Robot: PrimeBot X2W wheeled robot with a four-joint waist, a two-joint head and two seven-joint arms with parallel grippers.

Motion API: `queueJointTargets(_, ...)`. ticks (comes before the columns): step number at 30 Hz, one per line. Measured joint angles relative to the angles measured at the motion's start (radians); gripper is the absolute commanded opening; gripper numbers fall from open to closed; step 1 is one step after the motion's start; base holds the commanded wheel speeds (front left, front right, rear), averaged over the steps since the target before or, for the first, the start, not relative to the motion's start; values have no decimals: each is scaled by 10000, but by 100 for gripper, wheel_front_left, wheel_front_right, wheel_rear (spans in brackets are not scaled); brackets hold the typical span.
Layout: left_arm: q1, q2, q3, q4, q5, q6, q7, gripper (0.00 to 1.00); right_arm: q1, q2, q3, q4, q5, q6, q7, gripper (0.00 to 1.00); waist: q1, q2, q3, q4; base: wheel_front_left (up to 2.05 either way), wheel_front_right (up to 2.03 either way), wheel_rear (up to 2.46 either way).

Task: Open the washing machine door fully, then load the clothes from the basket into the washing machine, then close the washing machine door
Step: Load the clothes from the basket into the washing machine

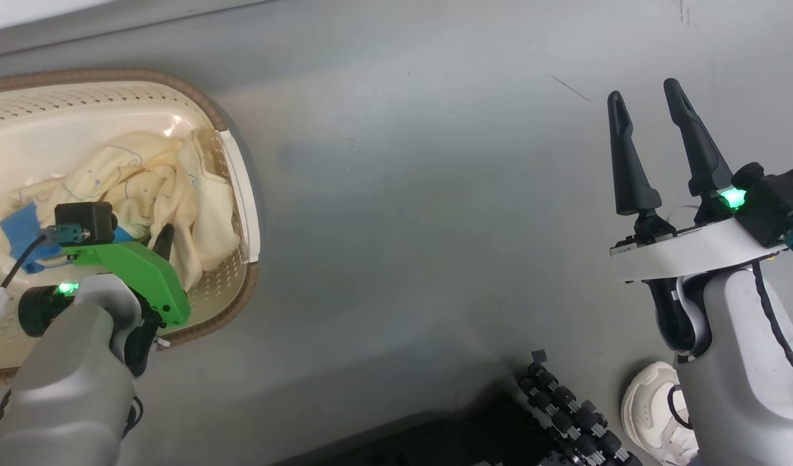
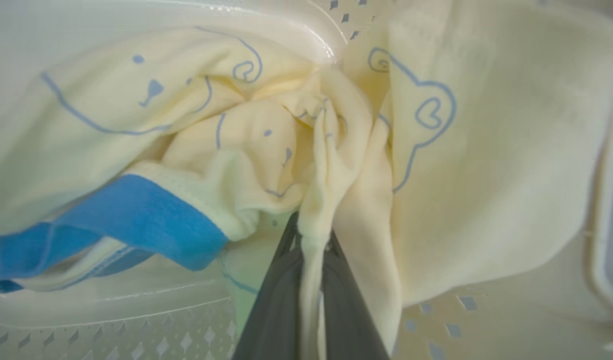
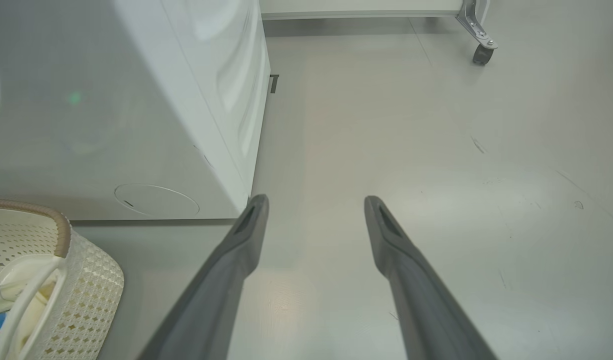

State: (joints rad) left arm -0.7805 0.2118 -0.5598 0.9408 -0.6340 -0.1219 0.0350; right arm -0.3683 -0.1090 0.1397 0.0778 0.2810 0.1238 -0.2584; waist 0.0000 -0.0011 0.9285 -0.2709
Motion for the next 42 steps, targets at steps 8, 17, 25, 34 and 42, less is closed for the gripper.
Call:
queueJointTargets(8,12,-307,42,-77,-466,0,-826,0,-53,81,-107,167,0,0,0,100,0,0,-451,121,0,0,0)
queueJointTargets(17,430,-472,56,-244,-909,0,-1935,0,-34,113,-374,454,0,0,0,100,0,0,-1330,372,0,0,0)
queueJointTargets(25,1103,-587,98,-272,-1313,0,-2569,0,317,54,-560,652,-2,0,0,100,0,0,-2347,693,0,0,0)
queueJointTargets(34,1789,-704,88,-313,-1358,0,-2748,0,780,54,-570,859,-2,0,0,100,0,0,-3594,1095,0,0,0)
queueJointTargets(42,2307,-715,163,-541,-1283,0,-2832,0,1417,8,-506,1083,-2,0,0,100,-1,0,-4745,1438,0,0,0)
